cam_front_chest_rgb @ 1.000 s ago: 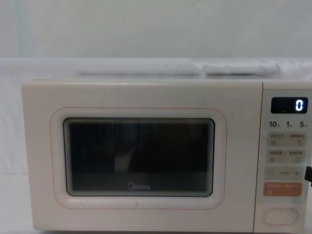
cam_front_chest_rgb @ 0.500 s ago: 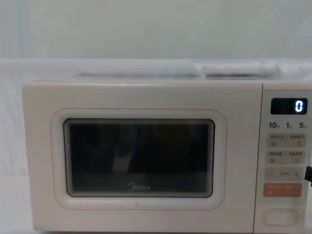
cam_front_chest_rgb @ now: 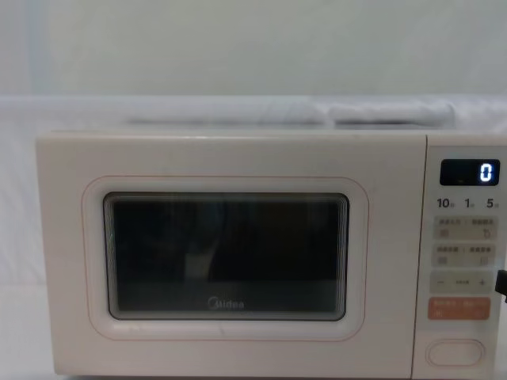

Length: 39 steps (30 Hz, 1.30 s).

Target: Press the button to open the microwave door with one hand; close the microwave door with the other hand.

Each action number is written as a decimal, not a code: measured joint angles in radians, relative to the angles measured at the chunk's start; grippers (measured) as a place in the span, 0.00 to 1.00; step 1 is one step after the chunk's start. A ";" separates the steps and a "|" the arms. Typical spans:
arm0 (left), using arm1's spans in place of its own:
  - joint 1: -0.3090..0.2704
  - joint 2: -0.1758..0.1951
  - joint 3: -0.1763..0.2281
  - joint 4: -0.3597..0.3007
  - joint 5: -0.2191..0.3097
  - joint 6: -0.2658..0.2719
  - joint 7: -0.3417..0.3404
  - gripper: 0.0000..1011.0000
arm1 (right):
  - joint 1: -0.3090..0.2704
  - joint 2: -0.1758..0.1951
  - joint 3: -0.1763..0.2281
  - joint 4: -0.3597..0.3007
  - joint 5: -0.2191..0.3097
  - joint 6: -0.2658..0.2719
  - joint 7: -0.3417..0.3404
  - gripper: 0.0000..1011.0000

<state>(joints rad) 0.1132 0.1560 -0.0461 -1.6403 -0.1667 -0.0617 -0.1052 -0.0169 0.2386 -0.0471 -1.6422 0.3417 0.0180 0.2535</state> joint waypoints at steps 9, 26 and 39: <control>0.000 0.000 0.000 -0.001 -0.001 0.000 0.000 0.40 | 0.000 0.000 0.000 0.000 0.000 0.000 0.000 0.99; 0.000 0.000 0.000 -0.001 -0.001 0.000 0.000 0.93 | 0.000 0.000 0.000 0.000 0.000 0.000 0.000 0.99; 0.000 0.000 0.000 -0.001 -0.001 0.000 0.000 0.99 | 0.000 0.000 0.000 0.000 0.000 0.000 0.000 0.99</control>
<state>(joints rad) 0.1131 0.1559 -0.0461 -1.6410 -0.1677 -0.0617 -0.1053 -0.0169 0.2386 -0.0471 -1.6422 0.3417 0.0181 0.2535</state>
